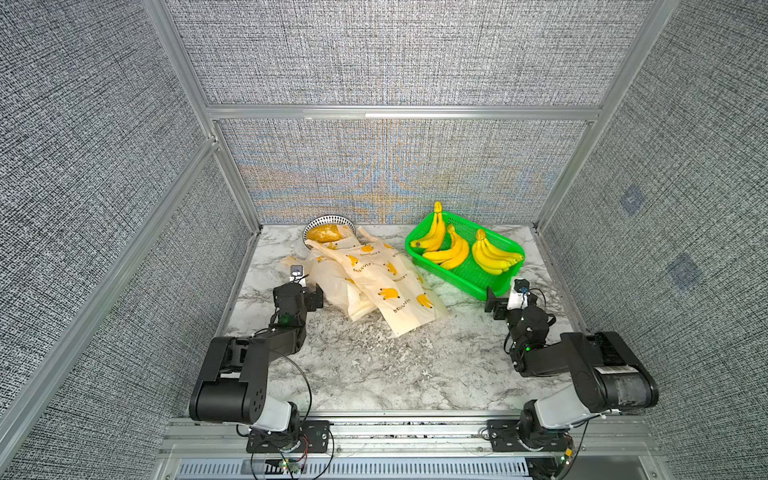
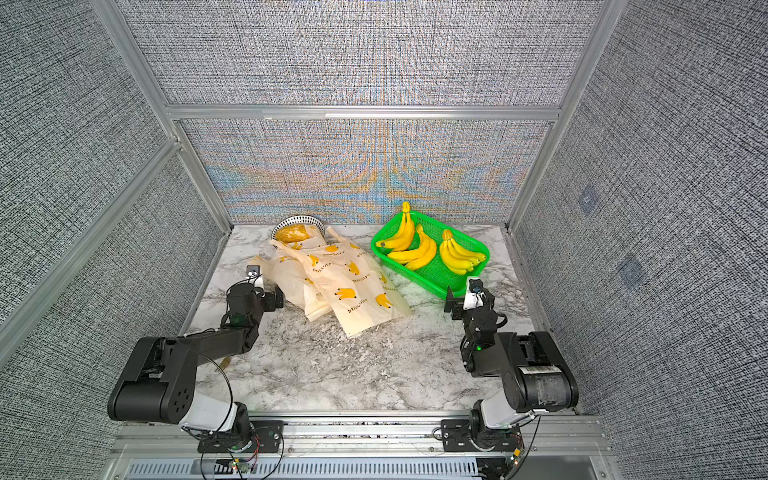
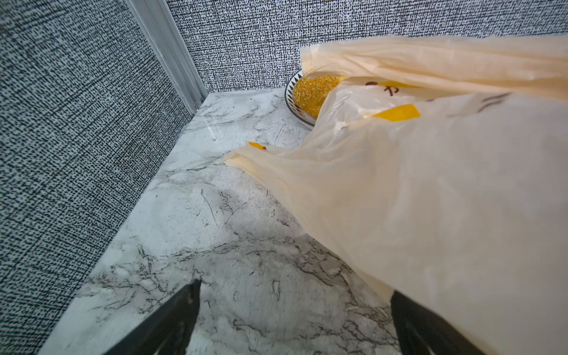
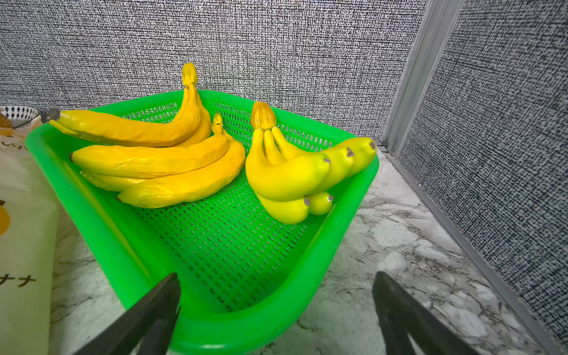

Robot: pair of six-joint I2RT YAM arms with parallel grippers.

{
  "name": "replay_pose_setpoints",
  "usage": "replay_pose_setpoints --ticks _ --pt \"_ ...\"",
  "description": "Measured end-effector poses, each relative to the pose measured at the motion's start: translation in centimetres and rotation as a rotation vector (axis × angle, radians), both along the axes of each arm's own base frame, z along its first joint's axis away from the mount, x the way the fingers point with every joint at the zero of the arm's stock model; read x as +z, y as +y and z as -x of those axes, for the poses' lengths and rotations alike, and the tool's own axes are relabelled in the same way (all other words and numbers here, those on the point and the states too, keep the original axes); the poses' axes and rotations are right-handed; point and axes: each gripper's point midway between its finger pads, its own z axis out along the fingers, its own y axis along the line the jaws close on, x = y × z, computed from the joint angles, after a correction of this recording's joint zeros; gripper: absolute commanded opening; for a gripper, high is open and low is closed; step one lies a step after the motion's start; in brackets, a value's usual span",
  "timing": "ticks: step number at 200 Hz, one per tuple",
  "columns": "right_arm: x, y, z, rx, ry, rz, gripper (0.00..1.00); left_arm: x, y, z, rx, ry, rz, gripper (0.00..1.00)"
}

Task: Place the banana into a plastic bag & tie a knot
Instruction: Pick up the plastic bag.

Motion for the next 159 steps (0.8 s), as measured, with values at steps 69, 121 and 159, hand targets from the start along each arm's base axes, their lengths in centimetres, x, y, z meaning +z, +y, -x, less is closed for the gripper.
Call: replay_pose_setpoints --ticks 69,121,159 --pt "9.2 -0.2 1.8 -0.024 -0.174 -0.034 0.98 10.5 2.8 2.8 0.188 -0.136 0.061 0.99" --pt "16.9 0.7 4.4 0.028 -0.249 -0.206 0.98 18.6 4.5 8.5 0.323 -0.233 0.231 0.99" --pt "20.2 1.4 5.5 0.068 -0.189 -0.320 0.98 22.9 3.5 11.8 0.285 -0.270 0.403 0.99"
